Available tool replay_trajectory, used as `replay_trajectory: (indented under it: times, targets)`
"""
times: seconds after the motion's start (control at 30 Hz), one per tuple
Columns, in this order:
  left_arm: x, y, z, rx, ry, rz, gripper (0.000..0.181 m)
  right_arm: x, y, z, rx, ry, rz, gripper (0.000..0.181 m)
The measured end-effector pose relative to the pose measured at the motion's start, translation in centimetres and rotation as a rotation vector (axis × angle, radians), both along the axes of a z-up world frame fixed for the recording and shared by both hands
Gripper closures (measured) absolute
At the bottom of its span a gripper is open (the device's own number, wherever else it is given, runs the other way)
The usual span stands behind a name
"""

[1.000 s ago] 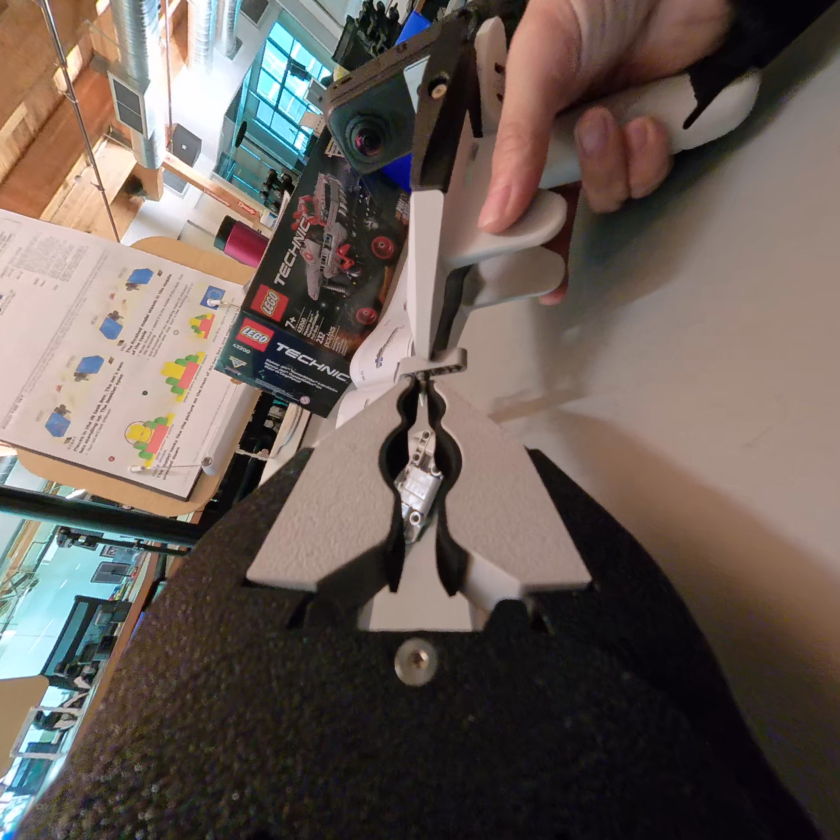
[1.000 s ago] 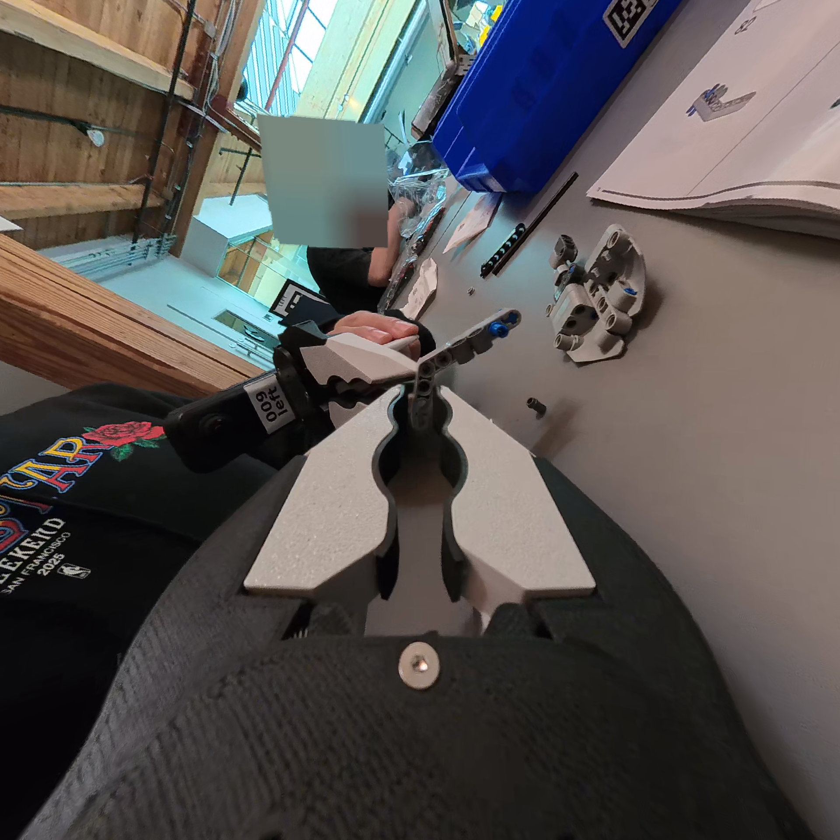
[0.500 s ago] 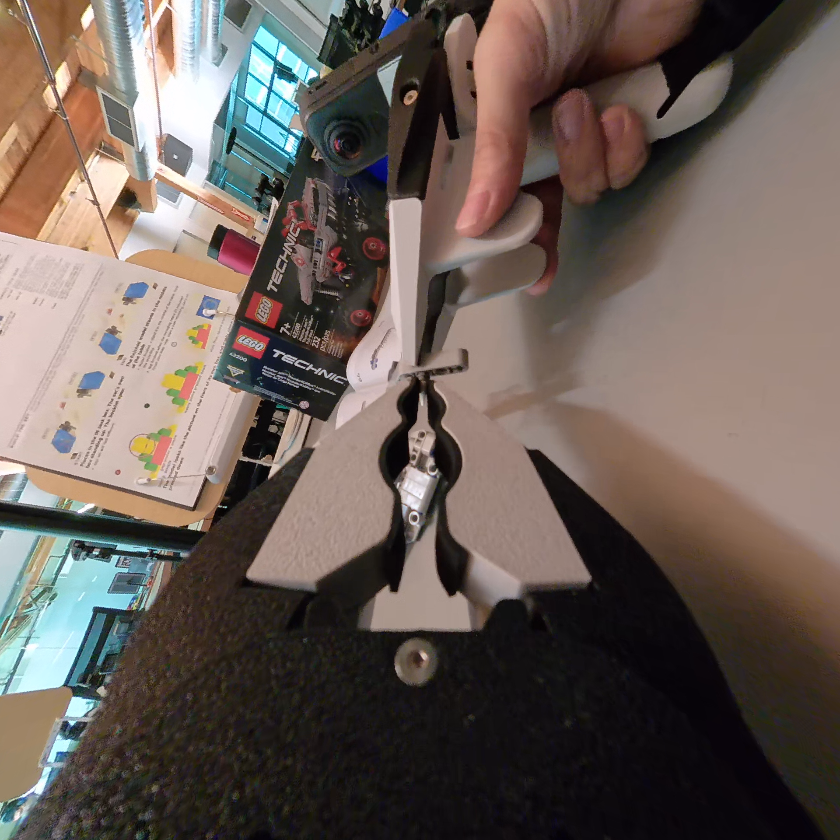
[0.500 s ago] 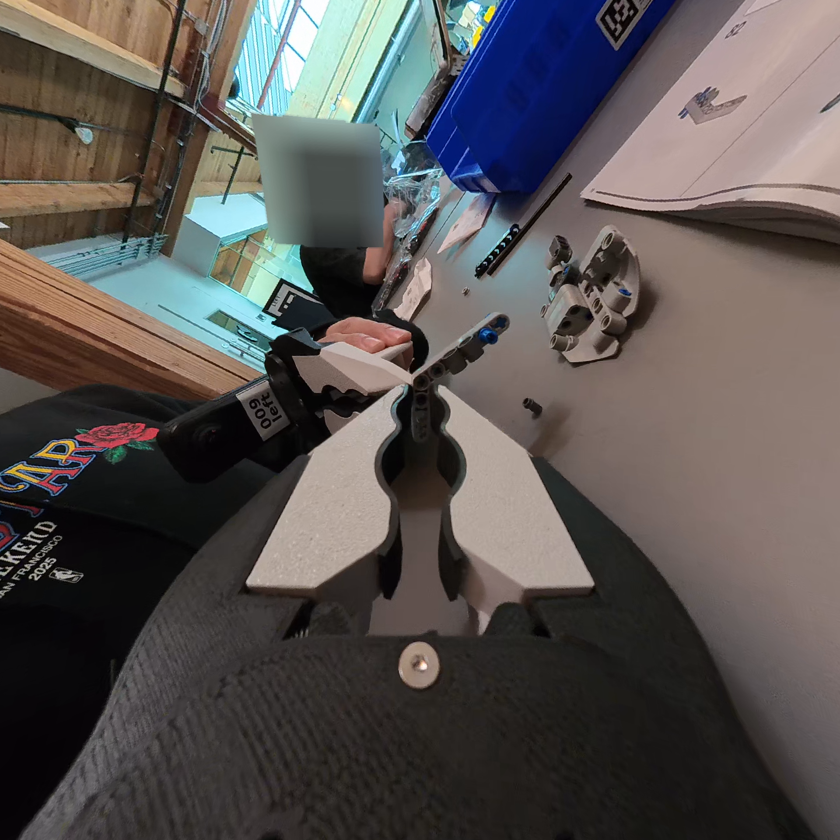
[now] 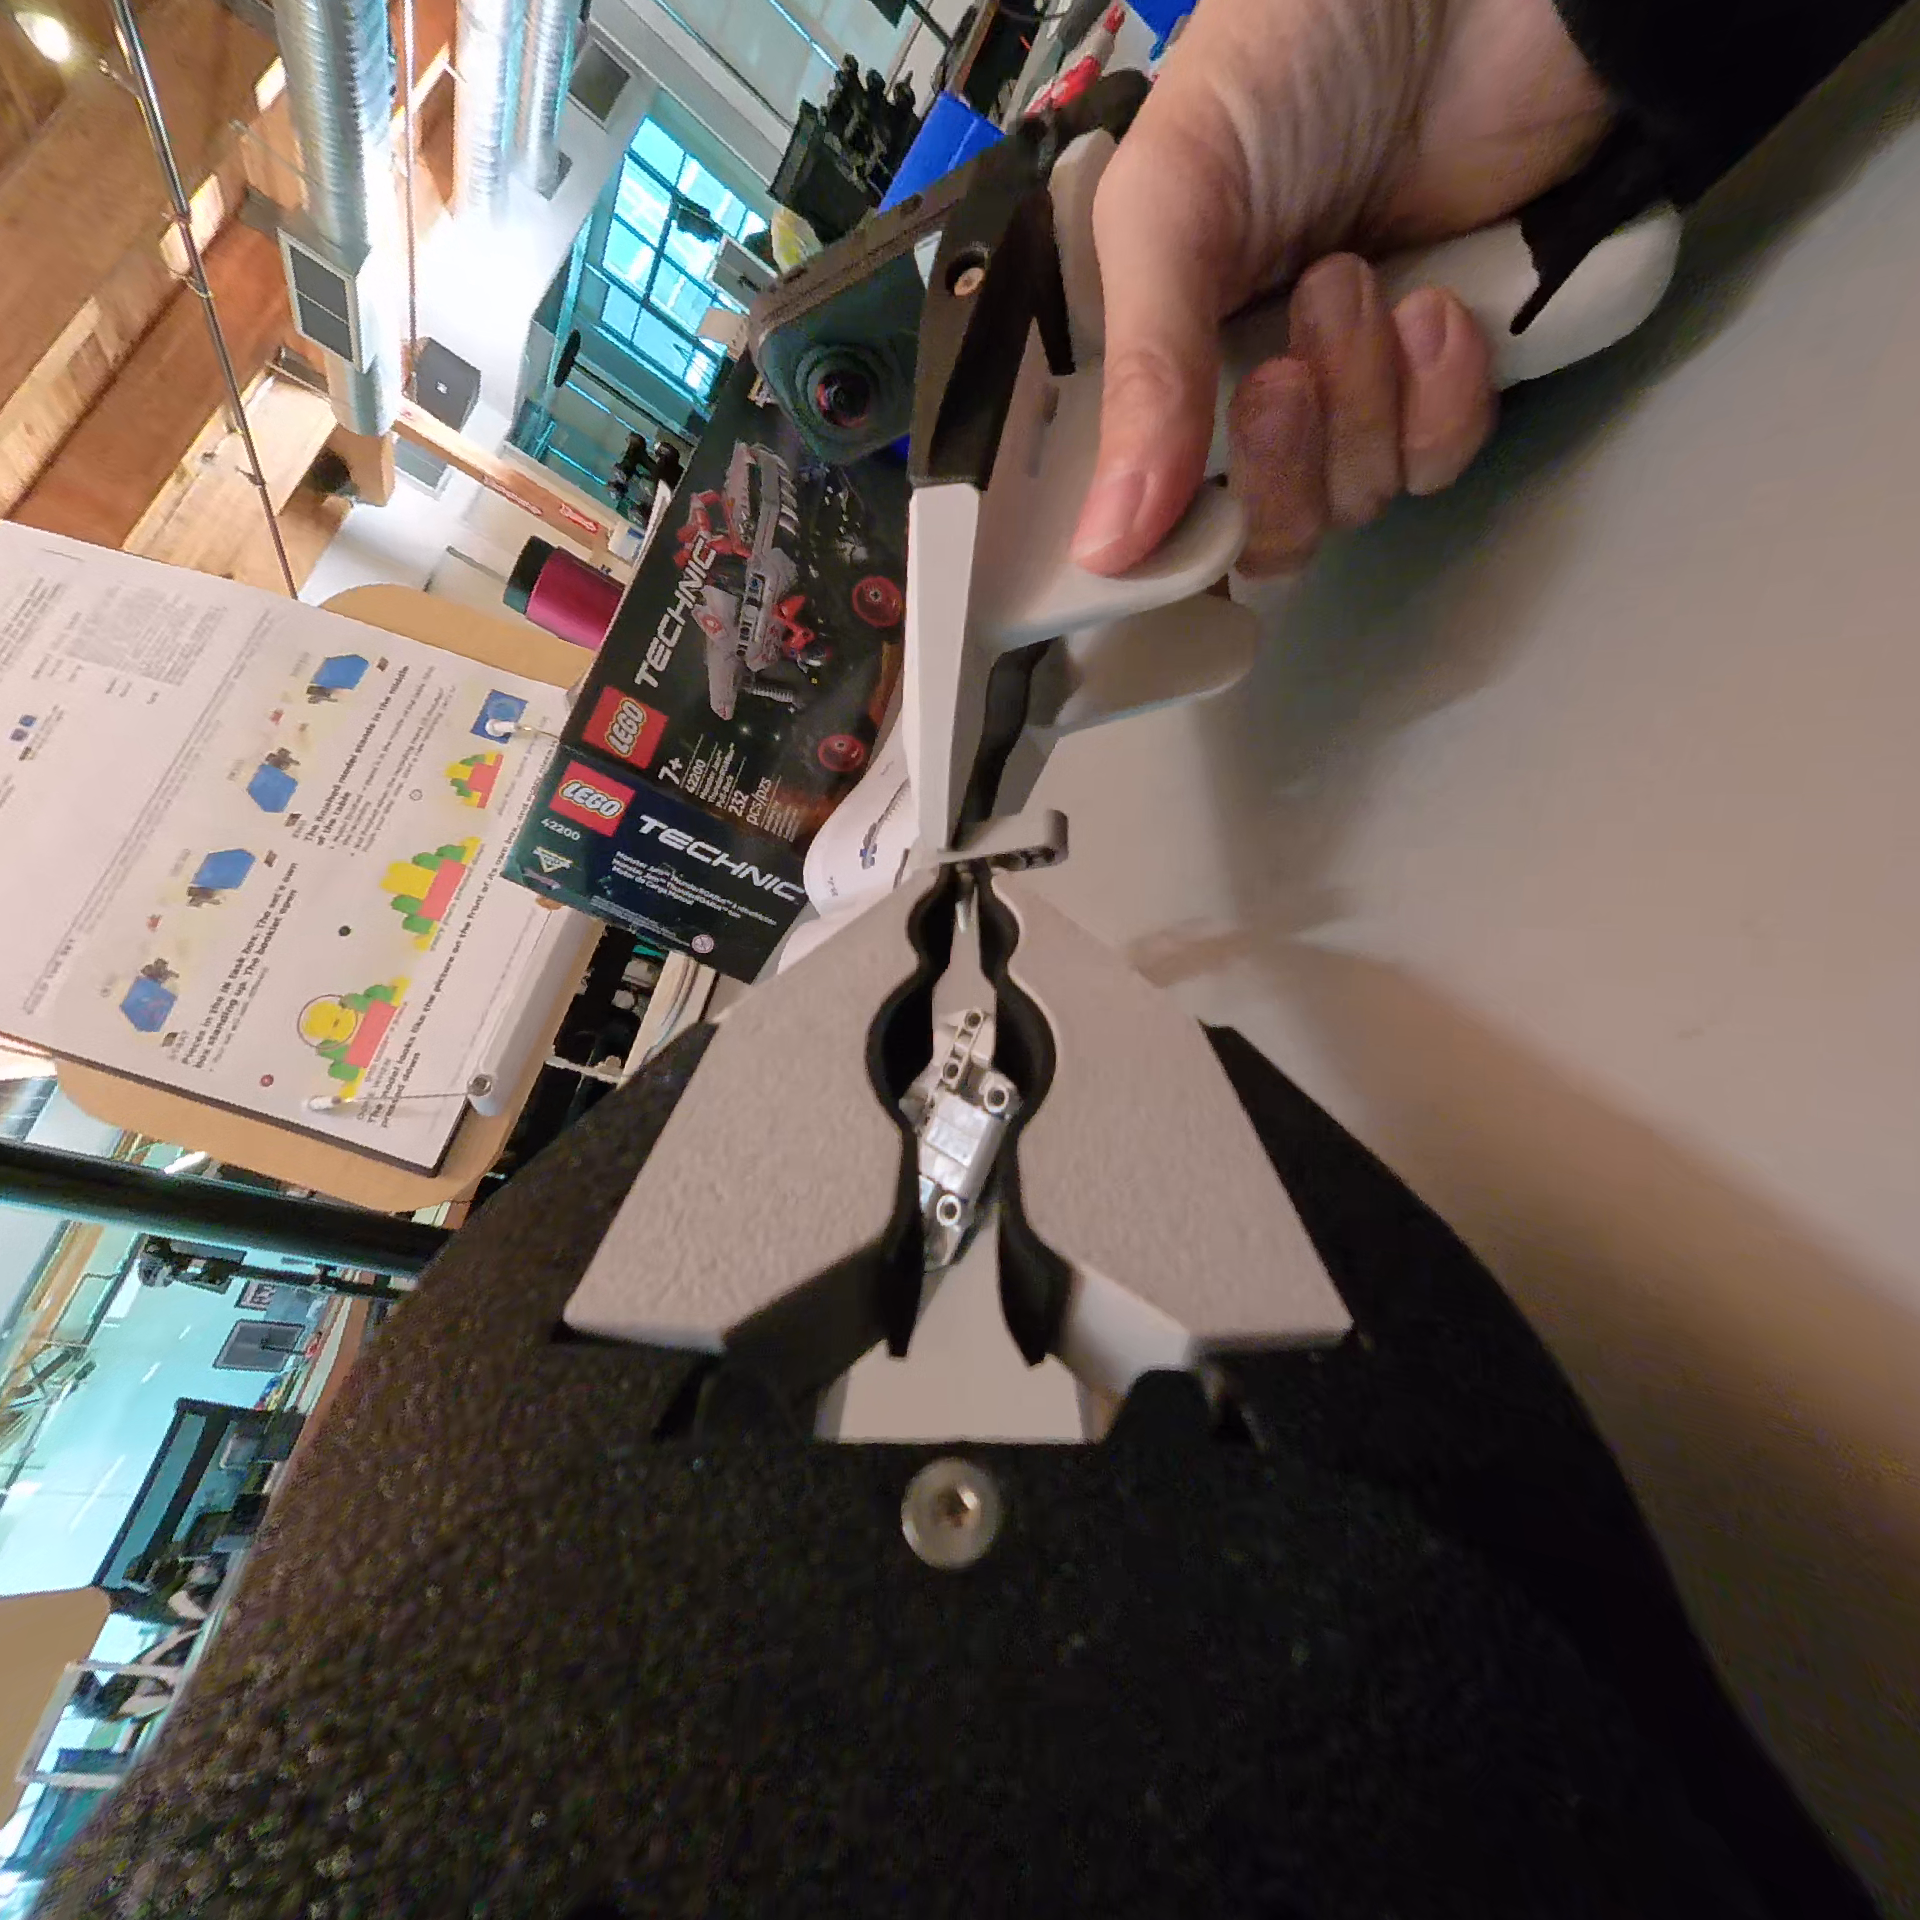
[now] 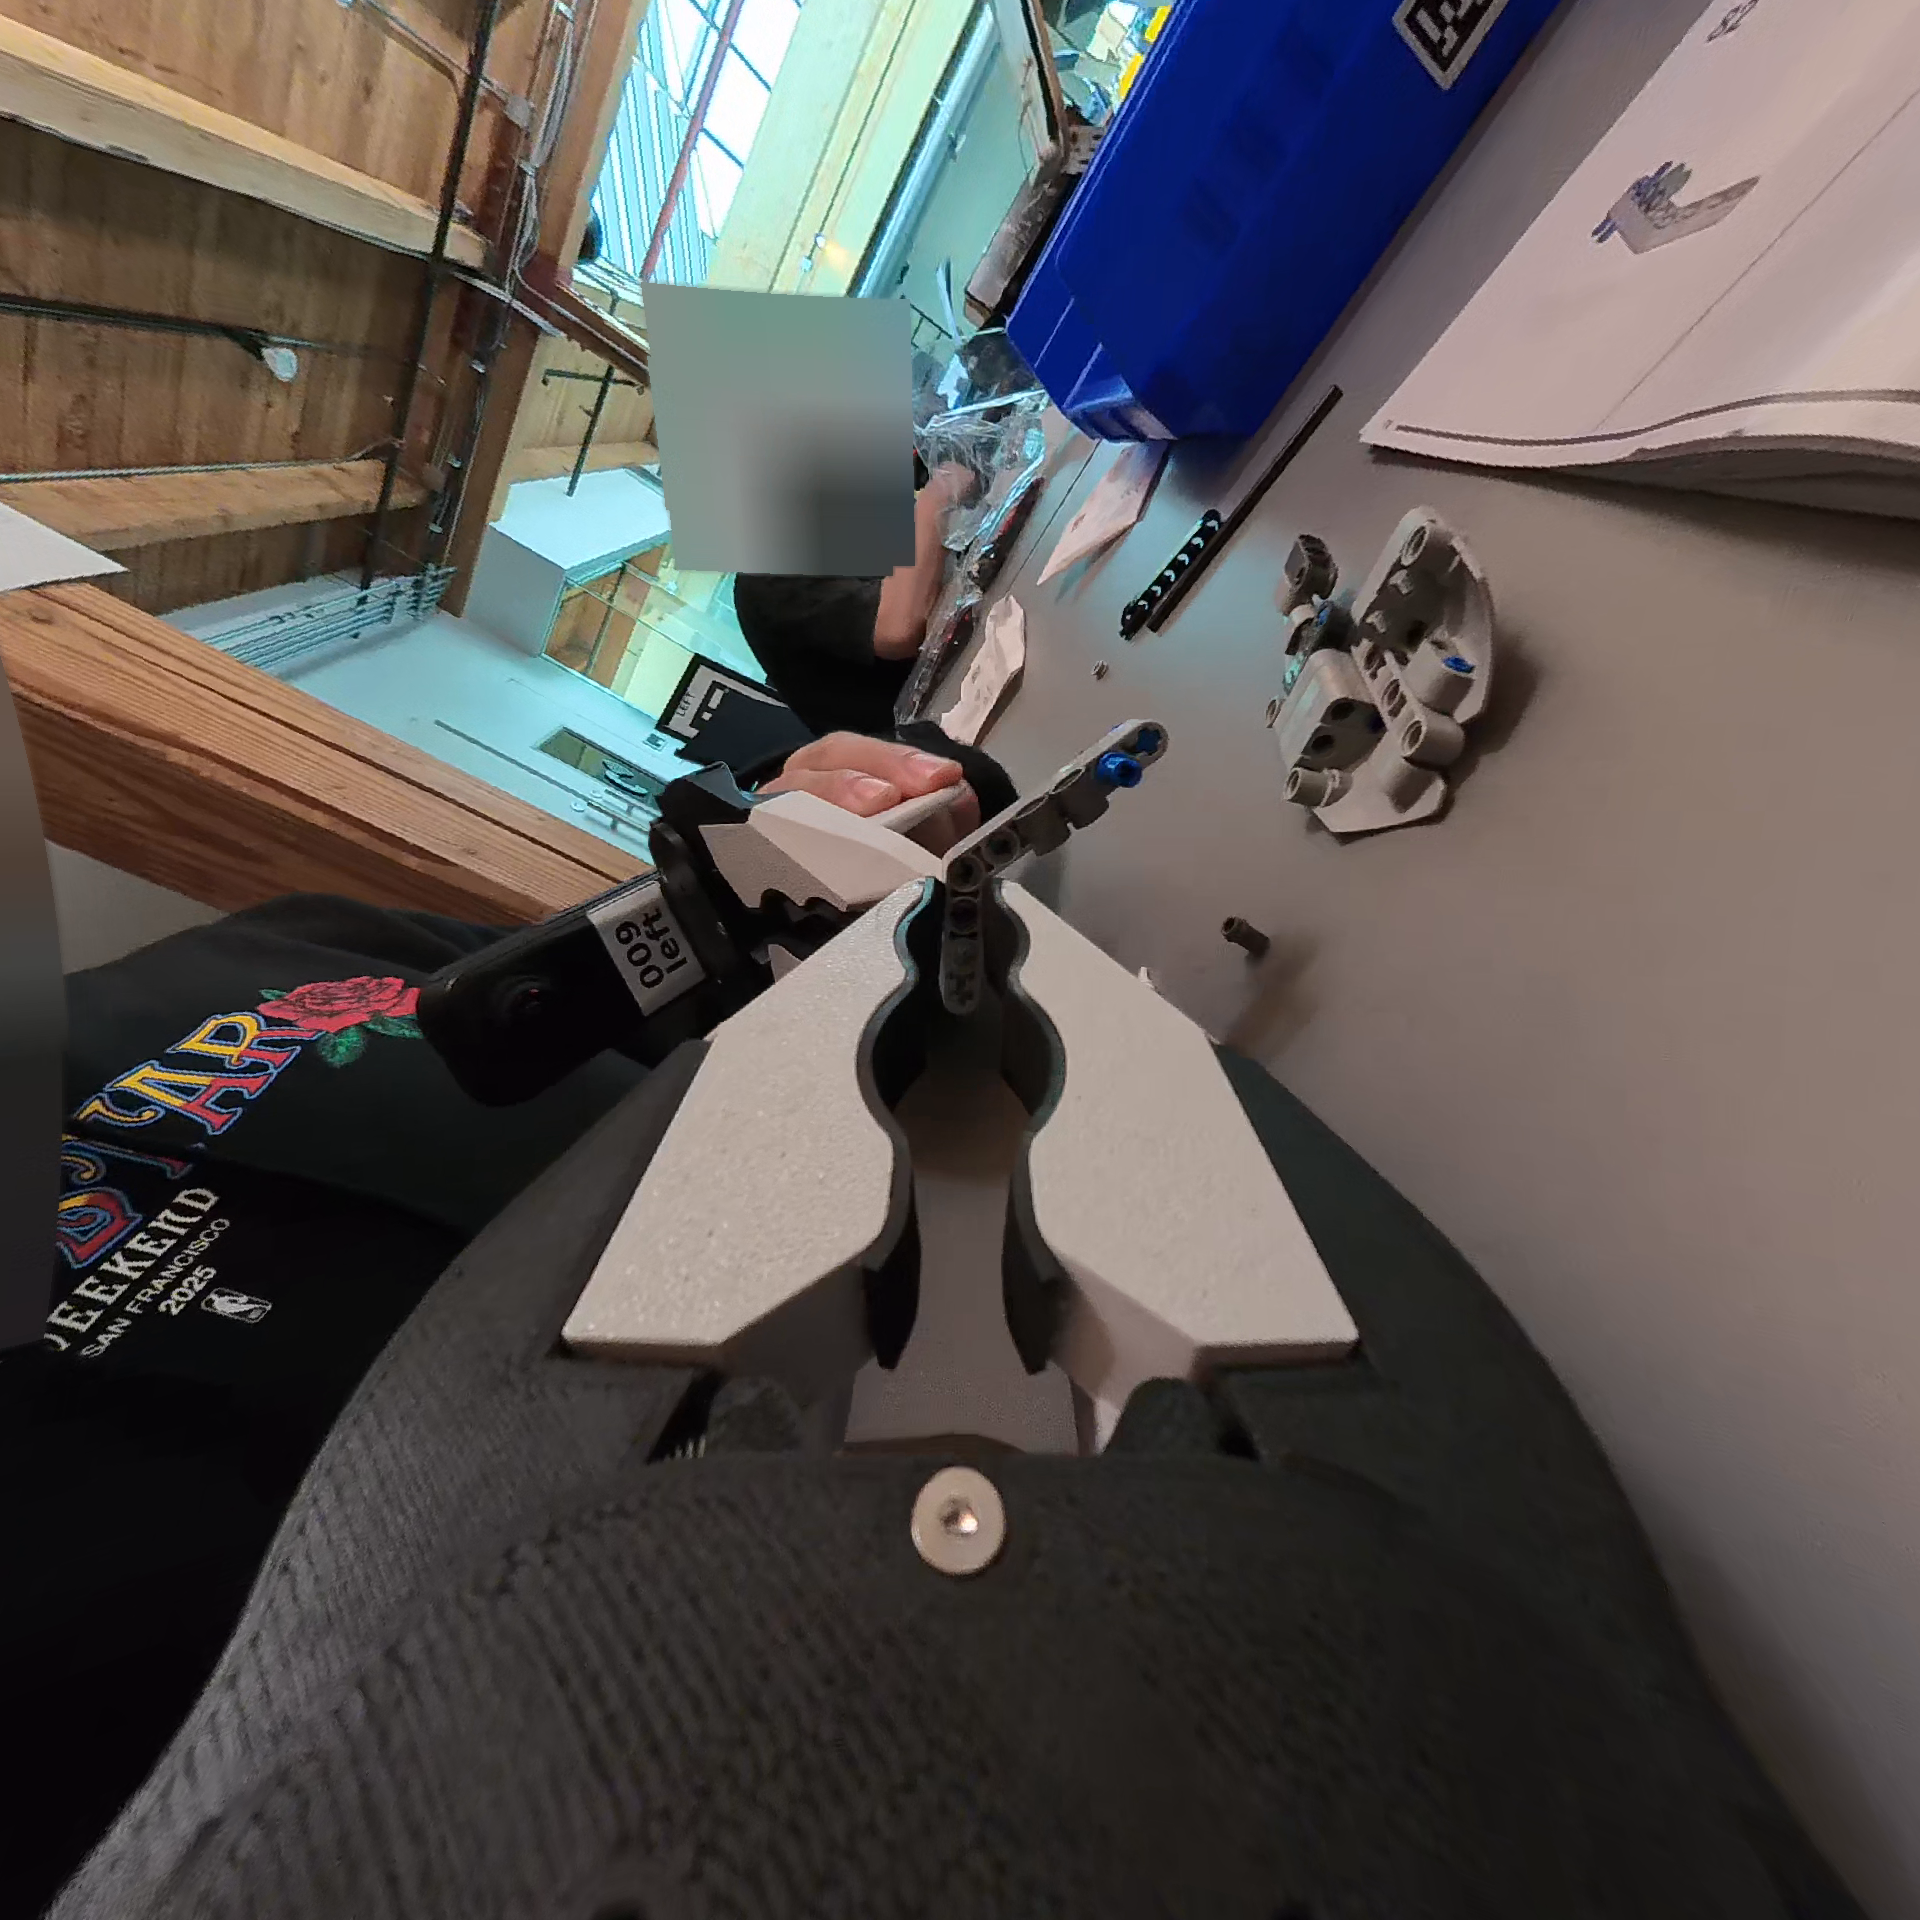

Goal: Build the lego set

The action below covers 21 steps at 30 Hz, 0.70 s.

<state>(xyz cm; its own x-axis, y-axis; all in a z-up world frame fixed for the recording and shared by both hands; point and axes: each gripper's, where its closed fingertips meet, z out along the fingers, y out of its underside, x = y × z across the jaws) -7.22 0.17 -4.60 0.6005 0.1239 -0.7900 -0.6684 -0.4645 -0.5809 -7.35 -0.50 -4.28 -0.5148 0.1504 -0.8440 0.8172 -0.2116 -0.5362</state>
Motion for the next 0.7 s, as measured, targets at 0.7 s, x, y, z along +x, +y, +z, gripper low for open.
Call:
replay_trajectory:
  times: [0.7]
  targets:
    - [0.0, -4.3, -4.7, -0.192, -0.704, -0.048, 0.18, -1.3, 1.6, -4.2, 0.311, -0.034, -0.161, 0.176]
